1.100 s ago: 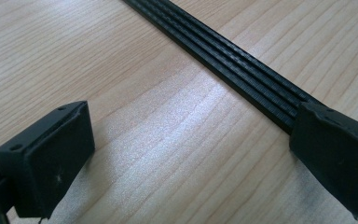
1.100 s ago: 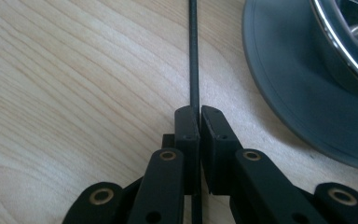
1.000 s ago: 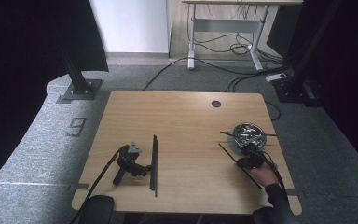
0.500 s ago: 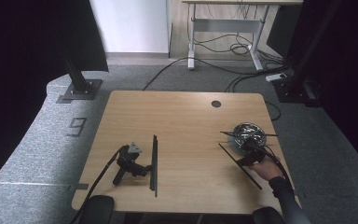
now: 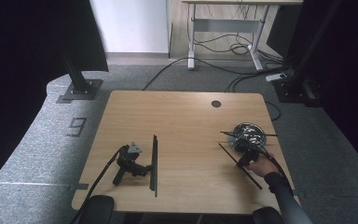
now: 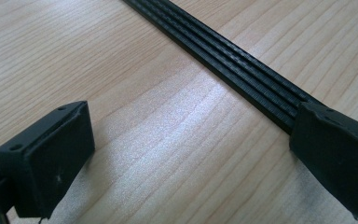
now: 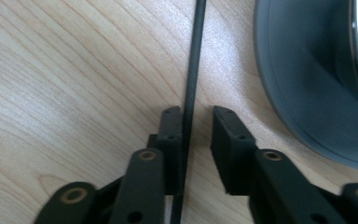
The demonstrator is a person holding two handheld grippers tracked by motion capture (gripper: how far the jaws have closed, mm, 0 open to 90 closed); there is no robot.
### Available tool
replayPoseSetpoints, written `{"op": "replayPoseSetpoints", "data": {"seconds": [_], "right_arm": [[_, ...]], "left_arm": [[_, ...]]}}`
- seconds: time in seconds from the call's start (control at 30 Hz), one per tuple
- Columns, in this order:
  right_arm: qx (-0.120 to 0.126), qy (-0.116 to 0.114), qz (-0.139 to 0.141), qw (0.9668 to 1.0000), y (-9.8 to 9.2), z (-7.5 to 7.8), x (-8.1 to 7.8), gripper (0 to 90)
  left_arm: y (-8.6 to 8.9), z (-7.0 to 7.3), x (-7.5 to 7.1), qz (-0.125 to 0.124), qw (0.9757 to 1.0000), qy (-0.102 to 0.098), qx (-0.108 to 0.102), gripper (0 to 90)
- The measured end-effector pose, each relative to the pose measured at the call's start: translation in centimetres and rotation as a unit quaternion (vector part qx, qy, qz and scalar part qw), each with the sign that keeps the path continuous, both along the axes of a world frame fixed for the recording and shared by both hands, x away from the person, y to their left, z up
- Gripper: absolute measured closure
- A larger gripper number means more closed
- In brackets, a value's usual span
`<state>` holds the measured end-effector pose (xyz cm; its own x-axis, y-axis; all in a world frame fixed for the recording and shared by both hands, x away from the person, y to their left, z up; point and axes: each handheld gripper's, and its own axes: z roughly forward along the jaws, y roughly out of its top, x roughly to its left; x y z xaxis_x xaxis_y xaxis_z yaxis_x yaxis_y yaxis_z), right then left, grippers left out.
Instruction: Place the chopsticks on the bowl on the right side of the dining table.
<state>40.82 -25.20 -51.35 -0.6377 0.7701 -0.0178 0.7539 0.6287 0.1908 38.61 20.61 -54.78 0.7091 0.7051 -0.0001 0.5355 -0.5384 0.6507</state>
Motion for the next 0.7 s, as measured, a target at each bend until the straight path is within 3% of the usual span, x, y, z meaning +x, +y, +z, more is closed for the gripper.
{"op": "replayPoseSetpoints", "data": {"seconds": [0.4,0.7], "right_arm": [[-0.009,0.05,0.012,0.9987,0.5,0.0,1.2,83.8],[-0.005,0.048,0.008,0.9988,0.5,0.0,1.1,85.5]], "left_arm": [[0.0,0.0,0.0,0.0,1.0,0.0,0.0,0.0],[0.0,0.0,0.0,0.0,1.0,0.0,0.0,0.0]]}}
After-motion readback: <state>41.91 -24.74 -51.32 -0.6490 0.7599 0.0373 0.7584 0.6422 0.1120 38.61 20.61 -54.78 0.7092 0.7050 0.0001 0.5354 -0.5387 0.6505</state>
